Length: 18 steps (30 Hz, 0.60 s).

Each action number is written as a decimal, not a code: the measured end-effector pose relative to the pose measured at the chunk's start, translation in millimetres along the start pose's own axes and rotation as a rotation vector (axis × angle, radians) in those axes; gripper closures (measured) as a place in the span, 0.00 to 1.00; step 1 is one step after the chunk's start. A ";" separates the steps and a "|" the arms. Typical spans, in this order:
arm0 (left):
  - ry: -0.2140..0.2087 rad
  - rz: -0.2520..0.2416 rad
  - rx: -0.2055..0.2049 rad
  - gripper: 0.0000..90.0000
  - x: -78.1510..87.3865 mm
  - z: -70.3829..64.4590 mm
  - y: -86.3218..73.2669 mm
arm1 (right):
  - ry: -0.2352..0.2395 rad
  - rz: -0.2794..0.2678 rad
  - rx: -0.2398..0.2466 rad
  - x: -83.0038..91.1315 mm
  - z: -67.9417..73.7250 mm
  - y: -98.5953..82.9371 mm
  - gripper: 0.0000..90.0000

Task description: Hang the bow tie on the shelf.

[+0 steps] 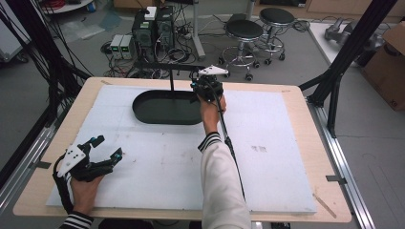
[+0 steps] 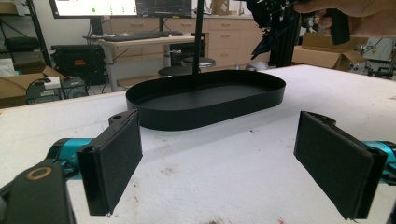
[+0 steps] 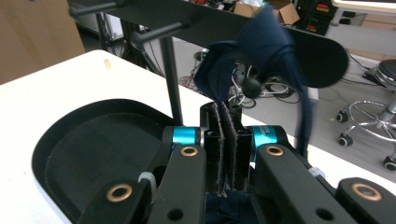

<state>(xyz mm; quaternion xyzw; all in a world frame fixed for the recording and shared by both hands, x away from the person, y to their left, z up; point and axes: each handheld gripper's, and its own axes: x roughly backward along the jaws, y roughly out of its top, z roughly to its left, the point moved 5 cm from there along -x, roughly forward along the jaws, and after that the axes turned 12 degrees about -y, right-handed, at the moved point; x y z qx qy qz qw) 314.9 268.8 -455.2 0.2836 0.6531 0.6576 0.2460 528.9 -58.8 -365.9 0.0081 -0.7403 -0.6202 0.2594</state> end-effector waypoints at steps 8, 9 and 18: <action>0.001 -0.002 0.001 0.17 -0.1 0.0 0.0 | -0.009 0.004 -0.012 -2.5 -6.4 -2.5 0.97; 0.001 -0.001 0.001 0.17 -0.1 0.0 0.0 | -0.010 0.008 -0.014 -4.1 -6.8 -3.7 0.97; -0.001 -0.001 -0.001 0.17 -0.2 -0.1 0.1 | 0.000 0.025 -0.017 -10.1 -5.0 -8.8 0.94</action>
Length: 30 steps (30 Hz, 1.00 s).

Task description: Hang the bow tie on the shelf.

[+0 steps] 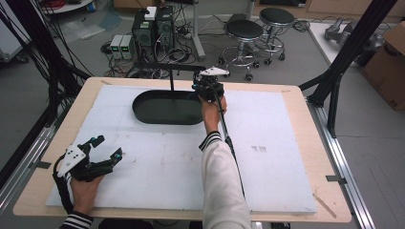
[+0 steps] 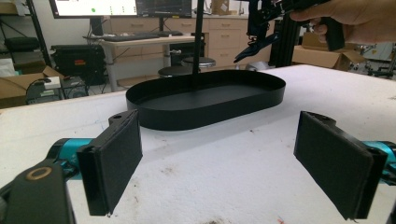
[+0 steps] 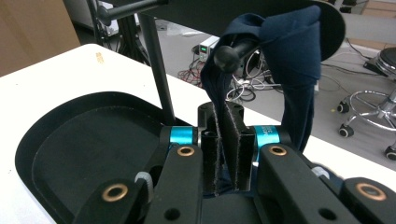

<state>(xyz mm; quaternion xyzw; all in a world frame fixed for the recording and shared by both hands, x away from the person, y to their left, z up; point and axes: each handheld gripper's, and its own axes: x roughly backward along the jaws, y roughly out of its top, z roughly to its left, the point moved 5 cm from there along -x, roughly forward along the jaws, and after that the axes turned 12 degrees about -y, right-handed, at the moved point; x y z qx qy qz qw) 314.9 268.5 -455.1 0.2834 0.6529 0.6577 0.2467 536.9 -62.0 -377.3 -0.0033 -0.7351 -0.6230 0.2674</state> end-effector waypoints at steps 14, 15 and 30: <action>0.000 -0.001 -0.001 0.17 -0.1 -0.2 0.0 | -0.057 -0.001 0.056 6.6 5.6 3.4 0.41; -0.001 0.001 -0.002 0.17 0.0 -0.3 -0.1 | -0.057 -0.001 0.056 6.6 5.6 3.4 0.41; 0.001 -0.001 -0.002 0.17 0.2 0.1 -0.1 | 0.061 0.078 0.041 57.3 14.5 15.1 0.13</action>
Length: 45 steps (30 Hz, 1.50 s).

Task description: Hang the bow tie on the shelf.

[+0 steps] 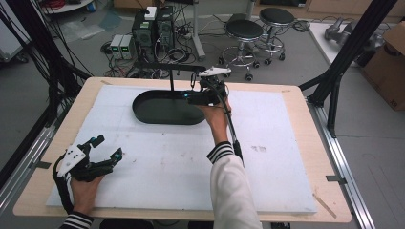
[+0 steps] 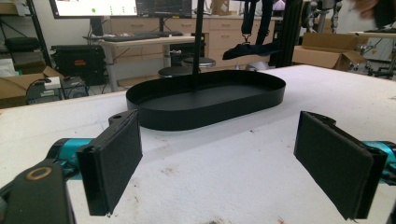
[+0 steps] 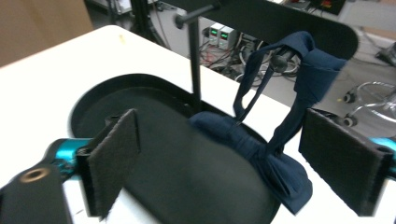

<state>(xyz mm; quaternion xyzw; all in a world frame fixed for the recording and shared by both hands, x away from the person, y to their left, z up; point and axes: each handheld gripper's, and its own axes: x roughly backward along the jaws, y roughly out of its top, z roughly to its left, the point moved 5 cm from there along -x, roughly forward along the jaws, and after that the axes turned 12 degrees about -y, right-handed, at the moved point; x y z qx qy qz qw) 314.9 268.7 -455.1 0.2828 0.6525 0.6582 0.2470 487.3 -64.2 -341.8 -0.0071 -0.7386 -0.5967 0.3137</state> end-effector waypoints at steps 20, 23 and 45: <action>-0.001 0.003 -0.011 0.17 0.1 -1.0 0.1 | -0.098 -0.272 0.000 188.9 -53.5 -83.9 0.13; -0.002 0.001 -0.010 0.17 0.0 -1.3 0.1 | -0.122 -0.307 -0.014 201.0 -60.2 -108.6 0.13; 0.001 0.005 -0.032 0.17 -0.5 -3.5 0.1 | -0.254 -0.364 -0.102 164.6 -77.1 -225.2 0.13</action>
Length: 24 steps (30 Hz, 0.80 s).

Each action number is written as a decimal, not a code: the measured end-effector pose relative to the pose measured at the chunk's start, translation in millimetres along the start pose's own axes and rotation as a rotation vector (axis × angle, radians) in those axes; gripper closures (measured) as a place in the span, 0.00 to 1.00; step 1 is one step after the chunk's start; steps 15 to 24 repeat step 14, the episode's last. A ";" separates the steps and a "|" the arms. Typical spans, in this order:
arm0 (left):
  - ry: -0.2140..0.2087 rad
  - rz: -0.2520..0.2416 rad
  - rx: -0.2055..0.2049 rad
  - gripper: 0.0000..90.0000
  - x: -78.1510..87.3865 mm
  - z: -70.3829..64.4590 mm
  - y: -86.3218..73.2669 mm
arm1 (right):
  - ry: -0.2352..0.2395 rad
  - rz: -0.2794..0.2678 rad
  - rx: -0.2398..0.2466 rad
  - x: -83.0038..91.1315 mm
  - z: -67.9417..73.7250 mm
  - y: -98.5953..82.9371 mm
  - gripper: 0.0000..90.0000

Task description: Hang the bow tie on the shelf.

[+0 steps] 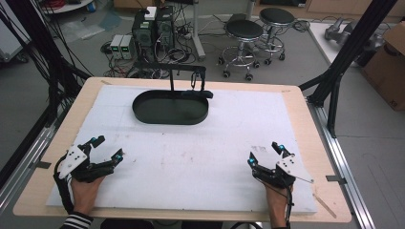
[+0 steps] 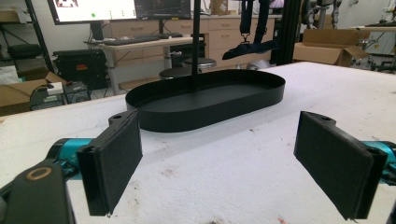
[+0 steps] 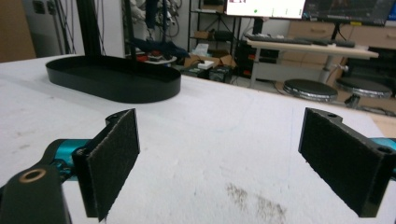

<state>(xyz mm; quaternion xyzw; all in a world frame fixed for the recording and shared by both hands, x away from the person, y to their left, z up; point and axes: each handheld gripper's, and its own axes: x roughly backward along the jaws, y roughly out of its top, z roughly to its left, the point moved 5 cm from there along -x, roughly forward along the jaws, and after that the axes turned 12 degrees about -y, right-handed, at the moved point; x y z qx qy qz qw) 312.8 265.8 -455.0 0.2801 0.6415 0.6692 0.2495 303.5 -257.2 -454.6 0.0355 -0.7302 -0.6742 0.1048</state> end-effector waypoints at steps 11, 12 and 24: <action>0.008 -0.001 -0.006 0.17 -0.2 -0.5 0.1 | -0.025 -0.015 0.004 -0.2 -2.5 -2.8 0.13; 0.011 -0.005 -0.005 0.17 0.4 -0.4 0.0 | -0.020 -0.020 0.000 0.4 -2.8 -2.8 0.13; 0.014 -0.015 -0.002 0.17 1.4 -0.1 0.1 | -0.021 -0.043 -0.003 2.1 -3.2 -2.5 0.13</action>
